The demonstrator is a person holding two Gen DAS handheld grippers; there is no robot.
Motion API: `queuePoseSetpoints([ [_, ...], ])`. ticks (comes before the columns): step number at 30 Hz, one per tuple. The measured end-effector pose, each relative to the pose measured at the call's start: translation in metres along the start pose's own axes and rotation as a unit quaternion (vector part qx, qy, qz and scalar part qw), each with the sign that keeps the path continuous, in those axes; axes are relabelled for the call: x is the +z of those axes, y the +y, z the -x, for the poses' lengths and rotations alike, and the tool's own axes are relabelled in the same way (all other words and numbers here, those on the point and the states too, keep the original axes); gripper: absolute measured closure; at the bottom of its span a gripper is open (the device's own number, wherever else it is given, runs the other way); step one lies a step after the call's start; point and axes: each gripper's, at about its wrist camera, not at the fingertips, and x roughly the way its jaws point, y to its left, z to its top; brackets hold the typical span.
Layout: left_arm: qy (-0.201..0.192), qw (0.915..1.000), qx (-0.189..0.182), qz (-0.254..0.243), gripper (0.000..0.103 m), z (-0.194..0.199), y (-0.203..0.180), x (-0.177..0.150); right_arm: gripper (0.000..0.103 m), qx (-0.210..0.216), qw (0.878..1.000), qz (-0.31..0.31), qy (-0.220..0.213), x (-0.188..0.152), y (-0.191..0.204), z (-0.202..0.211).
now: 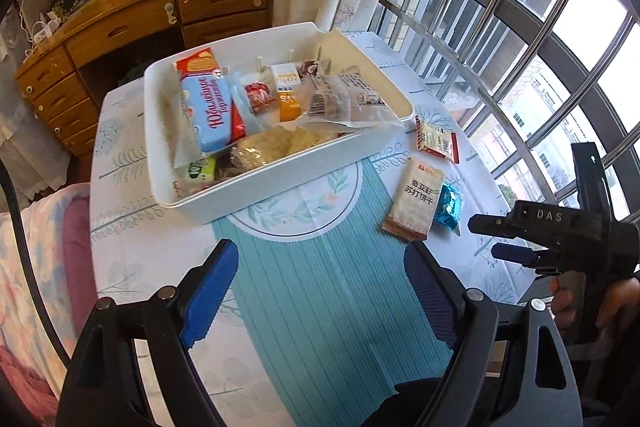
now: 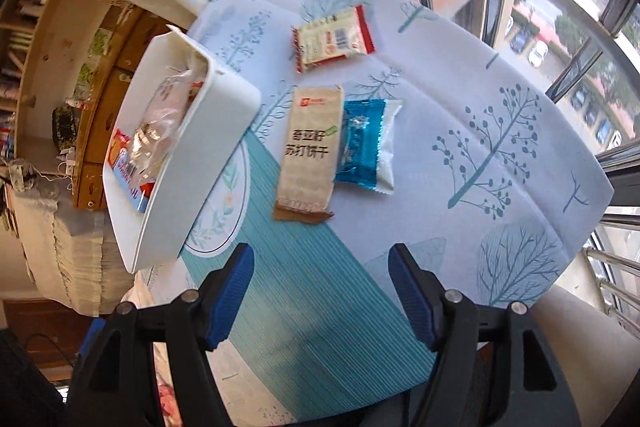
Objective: Organize snacks
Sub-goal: 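Withdraw both tools from the tray toward the remaining snacks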
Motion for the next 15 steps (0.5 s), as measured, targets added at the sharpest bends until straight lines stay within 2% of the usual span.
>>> queuePoseSetpoints([
  [6, 0.022, 0.9996, 0.012, -0.015, 0.019, -0.040, -0.031, 0.000, 0.033, -0.012, 0.999, 0.008, 0.051, 0.037, -0.009, -0.018],
  [12, 0.039, 0.9985, 0.017, -0.034, 0.019, -0.076, -0.063, -0.003, 0.033, -0.015, 0.994, -0.018, 0.107, 0.067, -0.024, -0.042],
  [15, 0.052, 0.9974, 0.022, -0.045, 0.019, -0.093, -0.076, -0.005, 0.038, -0.019, 0.991, -0.025, 0.129, 0.078, -0.028, -0.053],
])
